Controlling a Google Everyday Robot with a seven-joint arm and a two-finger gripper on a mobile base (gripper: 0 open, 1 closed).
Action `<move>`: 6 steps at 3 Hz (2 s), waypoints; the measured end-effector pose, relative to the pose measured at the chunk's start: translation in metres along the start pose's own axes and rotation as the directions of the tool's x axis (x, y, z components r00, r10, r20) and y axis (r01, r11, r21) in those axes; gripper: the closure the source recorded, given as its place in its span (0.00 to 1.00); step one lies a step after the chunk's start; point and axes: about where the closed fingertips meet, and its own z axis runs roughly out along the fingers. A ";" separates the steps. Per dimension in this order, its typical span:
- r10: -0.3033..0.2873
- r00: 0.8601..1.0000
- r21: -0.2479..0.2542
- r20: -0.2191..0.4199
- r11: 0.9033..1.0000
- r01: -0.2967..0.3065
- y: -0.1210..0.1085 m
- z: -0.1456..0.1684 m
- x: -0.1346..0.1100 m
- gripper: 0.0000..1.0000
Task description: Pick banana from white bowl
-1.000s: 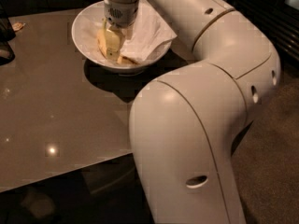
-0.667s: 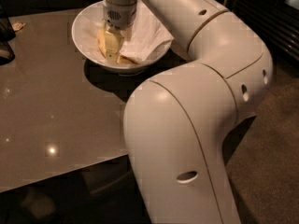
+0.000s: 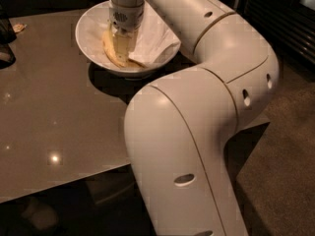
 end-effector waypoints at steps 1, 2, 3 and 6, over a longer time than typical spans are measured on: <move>0.005 1.000 -0.002 -0.002 1.000 -0.005 -0.003 0.002 0.001 0.49; 0.001 1.000 -0.010 -0.007 1.000 -0.001 -0.003 0.007 -0.001 0.43; -0.004 1.000 -0.016 -0.016 1.000 0.004 -0.003 0.013 -0.004 0.44; -0.013 0.999 -0.024 -0.031 1.000 0.012 -0.007 0.026 -0.002 0.61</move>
Offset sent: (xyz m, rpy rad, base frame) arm -0.0156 -0.0142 -0.0043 -0.0622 0.1005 0.0096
